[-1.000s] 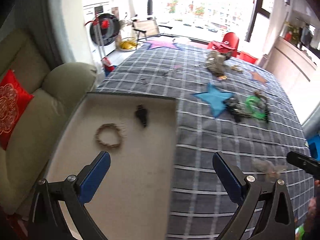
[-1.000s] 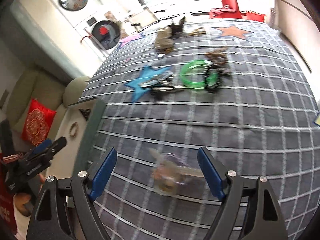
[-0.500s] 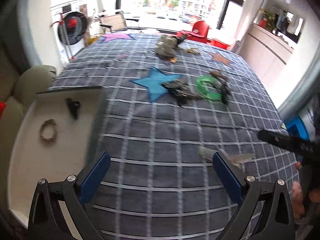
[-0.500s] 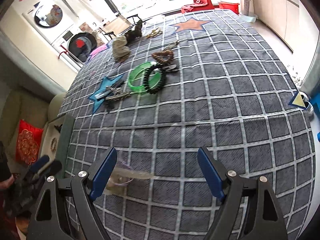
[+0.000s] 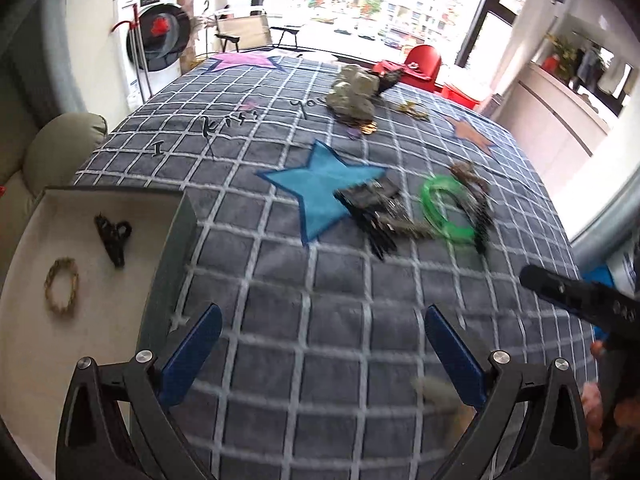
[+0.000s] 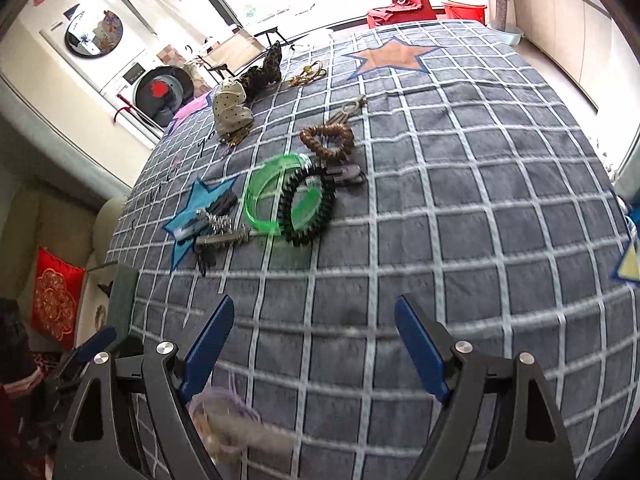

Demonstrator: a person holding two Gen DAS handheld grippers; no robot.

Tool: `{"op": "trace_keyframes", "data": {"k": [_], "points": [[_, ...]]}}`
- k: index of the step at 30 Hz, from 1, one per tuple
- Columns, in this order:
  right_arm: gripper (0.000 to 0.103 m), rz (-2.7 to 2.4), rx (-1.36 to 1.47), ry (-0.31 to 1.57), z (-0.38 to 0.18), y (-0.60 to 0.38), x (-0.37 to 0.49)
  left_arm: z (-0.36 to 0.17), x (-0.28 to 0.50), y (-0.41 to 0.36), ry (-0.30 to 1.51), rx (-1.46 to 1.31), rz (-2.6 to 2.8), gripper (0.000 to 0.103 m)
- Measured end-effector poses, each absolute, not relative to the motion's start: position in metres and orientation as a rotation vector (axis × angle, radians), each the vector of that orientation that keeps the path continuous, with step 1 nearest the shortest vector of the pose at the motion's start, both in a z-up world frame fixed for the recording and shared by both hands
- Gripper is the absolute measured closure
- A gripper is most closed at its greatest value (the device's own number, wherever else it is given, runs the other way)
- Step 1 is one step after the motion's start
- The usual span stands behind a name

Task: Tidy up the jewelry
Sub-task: 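Move both tools back over the jewelry on the bed, then grasp the black comb clip with the left tool while the right tool grasps the black coil hair tie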

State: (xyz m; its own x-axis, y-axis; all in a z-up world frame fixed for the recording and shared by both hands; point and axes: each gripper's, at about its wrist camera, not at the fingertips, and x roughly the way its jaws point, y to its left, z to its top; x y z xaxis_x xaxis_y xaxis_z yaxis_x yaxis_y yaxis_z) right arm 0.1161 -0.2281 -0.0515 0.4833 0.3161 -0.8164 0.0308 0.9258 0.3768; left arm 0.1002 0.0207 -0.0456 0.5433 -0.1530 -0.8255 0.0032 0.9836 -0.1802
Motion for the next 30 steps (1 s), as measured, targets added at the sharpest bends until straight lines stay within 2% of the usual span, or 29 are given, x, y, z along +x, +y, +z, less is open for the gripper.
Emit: {"op": "trace_keyframes", "data": {"k": [1,3,7,9,10,13,14,17,18,20,22,23,25,28,30], "points": [[0.018,0.181,0.359,1.058,-0.052,-0.226,0.12,-0.047,0.107,0.022,0.994,-0.173,-0.091,0.001],[0.018,0.184,0.327,1.055,-0.053,-0.219,0.129,-0.049,0.121,0.024,0.991,-0.196,-0.089,0.011],[0.018,0.189,0.267,1.048,-0.056,-0.208,0.143,-0.056,0.147,0.028,1.009,-0.249,-0.081,0.012],[0.018,0.193,0.236,1.042,-0.057,-0.201,0.15,-0.06,0.16,0.029,1.019,-0.281,-0.09,0.025],[0.018,0.193,0.221,1.039,-0.058,-0.197,0.153,-0.063,0.167,0.029,1.034,-0.294,-0.092,0.028],[0.018,0.191,0.167,1.03,-0.06,-0.186,0.161,-0.071,0.18,0.032,1.056,-0.348,-0.099,0.029],[0.018,0.189,0.152,1.027,-0.061,-0.184,0.162,-0.074,0.183,0.033,1.063,-0.366,-0.105,0.036],[0.02,0.18,0.104,1.015,-0.064,-0.175,0.165,-0.076,0.189,0.032,1.06,-0.388,-0.114,0.038],[0.024,0.179,0.096,1.014,-0.066,-0.173,0.166,-0.077,0.191,0.031,1.063,-0.394,-0.123,0.038],[0.031,0.171,0.081,1.016,-0.069,-0.171,0.167,-0.077,0.193,0.029,1.066,-0.405,-0.136,0.052],[0.04,0.158,0.072,1.02,-0.073,-0.17,0.168,-0.078,0.194,0.026,1.07,-0.407,-0.153,0.057],[0.047,0.149,0.068,1.017,-0.073,-0.171,0.168,-0.078,0.195,0.024,1.068,-0.405,-0.161,0.068],[0.058,0.135,0.065,1.01,-0.073,-0.173,0.167,-0.08,0.195,0.021,1.074,-0.409,-0.187,0.072],[0.073,0.126,0.084,1.006,-0.073,-0.179,0.166,-0.079,0.193,0.019,1.057,-0.42,-0.212,0.092],[0.089,0.122,0.096,1.0,-0.072,-0.183,0.163,-0.075,0.192,0.017,1.039,-0.411,-0.226,0.094]]}}
